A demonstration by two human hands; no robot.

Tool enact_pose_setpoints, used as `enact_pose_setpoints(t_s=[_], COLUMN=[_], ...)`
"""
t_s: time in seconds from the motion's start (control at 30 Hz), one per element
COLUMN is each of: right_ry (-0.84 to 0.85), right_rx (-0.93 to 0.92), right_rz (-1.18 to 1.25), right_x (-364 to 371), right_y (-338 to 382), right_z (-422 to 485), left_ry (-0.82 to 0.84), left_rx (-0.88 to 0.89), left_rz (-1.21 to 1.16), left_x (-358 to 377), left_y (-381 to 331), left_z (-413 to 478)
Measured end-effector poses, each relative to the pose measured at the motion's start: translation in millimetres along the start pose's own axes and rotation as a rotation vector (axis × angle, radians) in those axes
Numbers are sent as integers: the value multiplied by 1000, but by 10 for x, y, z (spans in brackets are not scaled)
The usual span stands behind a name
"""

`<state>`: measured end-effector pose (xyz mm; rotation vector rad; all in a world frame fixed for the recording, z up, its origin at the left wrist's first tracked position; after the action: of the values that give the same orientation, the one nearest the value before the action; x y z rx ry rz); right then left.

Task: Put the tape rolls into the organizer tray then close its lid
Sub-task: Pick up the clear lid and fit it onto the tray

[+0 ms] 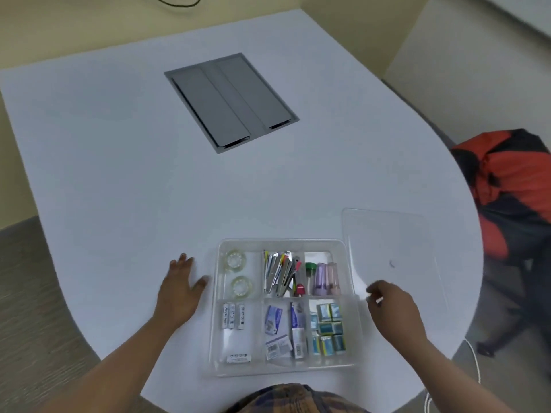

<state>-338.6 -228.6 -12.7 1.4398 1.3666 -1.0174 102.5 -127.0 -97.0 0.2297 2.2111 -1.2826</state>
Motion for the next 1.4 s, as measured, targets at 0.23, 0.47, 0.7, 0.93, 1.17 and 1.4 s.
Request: enact_pose_setpoints(t_s=[0.23,0.47,0.7,0.93,1.17,1.4], right_ry=[161,6,-186,-613,-926,-981], right_rx=[-45,-268,-275,-172,-368,-551], right_rz=[-126,-431,-367,-30,261,571], right_x=[532,479,-164,-1326,-2128,-2590], right_y=[-292,-35,131,17,354,729], right_z=[-467,-346,-33,106,-273,-673], left_ry=[-79,-119,-140,-166,-206,-259], left_rx=[-46,104,241,336,343,284], left_rz=[-344,-191,-226,-282,-385,-483], left_x=[66,145,119,47,-224,-647], left_y=[-125,-574,-1081,-1445,-1692,-1840], left_z=[-726,-859,-871,-936,-805,-535])
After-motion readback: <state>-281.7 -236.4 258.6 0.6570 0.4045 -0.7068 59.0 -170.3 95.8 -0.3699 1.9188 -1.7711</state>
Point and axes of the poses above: each hand's wrist, its own z-axis towards the middle knuckle, its own x-axis out of the palm, y = z × x, the point moved 9 cm from there along z, towards the middle knuckle, and after that the axes turned 14 degrees about -z, right-handed, at the moved point
